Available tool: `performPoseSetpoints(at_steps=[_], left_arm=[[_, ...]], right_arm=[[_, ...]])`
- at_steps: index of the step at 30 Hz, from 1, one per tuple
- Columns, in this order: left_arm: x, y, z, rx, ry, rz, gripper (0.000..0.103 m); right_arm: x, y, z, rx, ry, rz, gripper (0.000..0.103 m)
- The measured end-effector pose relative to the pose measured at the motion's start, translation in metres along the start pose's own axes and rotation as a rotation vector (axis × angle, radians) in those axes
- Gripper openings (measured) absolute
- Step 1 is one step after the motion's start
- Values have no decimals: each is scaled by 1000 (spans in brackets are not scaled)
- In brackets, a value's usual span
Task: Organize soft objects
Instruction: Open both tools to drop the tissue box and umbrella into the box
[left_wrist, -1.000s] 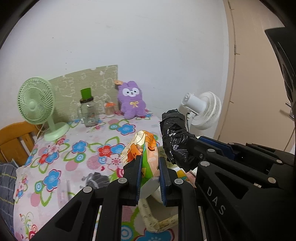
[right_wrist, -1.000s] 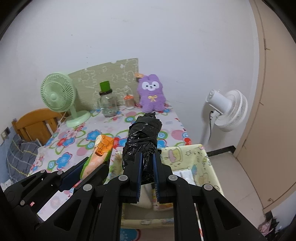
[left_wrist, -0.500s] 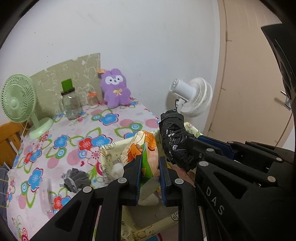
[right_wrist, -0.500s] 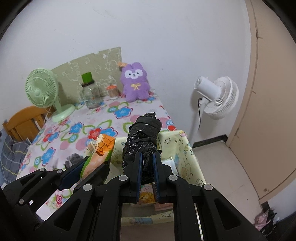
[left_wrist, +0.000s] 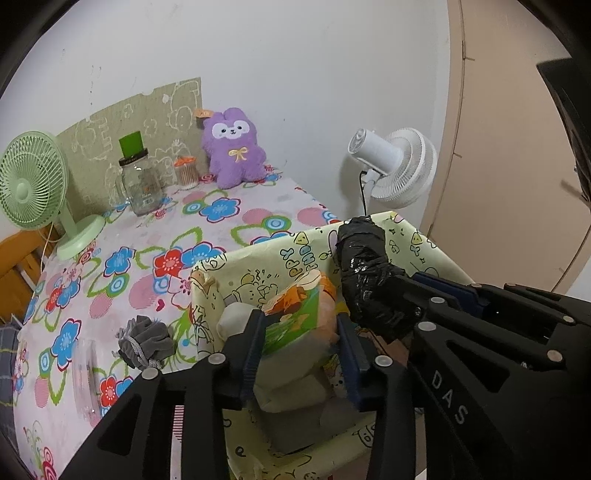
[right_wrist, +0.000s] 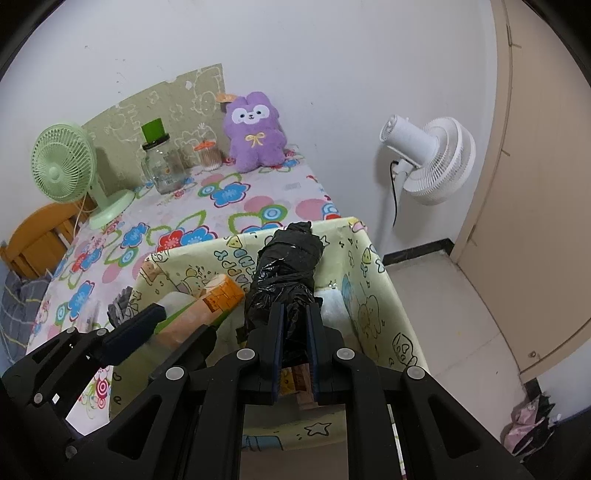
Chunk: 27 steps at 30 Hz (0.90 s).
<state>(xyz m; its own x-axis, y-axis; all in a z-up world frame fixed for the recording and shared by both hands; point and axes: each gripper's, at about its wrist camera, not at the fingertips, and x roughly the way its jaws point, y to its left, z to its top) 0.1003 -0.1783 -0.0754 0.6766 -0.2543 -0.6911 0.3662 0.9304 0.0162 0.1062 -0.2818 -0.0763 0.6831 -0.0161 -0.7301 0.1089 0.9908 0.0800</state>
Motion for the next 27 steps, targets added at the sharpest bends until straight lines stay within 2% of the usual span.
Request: performPoseSetpoints(at_steps=[4,5,8,9,13,15,18,27], left_arm=[[3,1,-1,-3,18,2,60],[3,0,-1,-1,19,-4,66],[0,-3,-1,13,10,-10,74],[-1,-3,-1,17,6,-9,75],[-4,0,0,7,3,-2,78],[-6,2,0,0,-1,2,79],[-11,5,0,-3,-11,10,81],[-23,18,-2,-22,-28,17,87]], right_arm=[[3,-2,0,6,8,-5,17],[3,-2,0,5,9,-2,20],[3,-1,1,-1,6,6,31],[3,0,1,-3,4,6,37],[-2,1,1,-11,-17,-8,46],[-4,1,1,-11,-23,-12,56],[-8,3,2,-17,-39,-28,63],[-22,14,3,-45,-63,-48,71]])
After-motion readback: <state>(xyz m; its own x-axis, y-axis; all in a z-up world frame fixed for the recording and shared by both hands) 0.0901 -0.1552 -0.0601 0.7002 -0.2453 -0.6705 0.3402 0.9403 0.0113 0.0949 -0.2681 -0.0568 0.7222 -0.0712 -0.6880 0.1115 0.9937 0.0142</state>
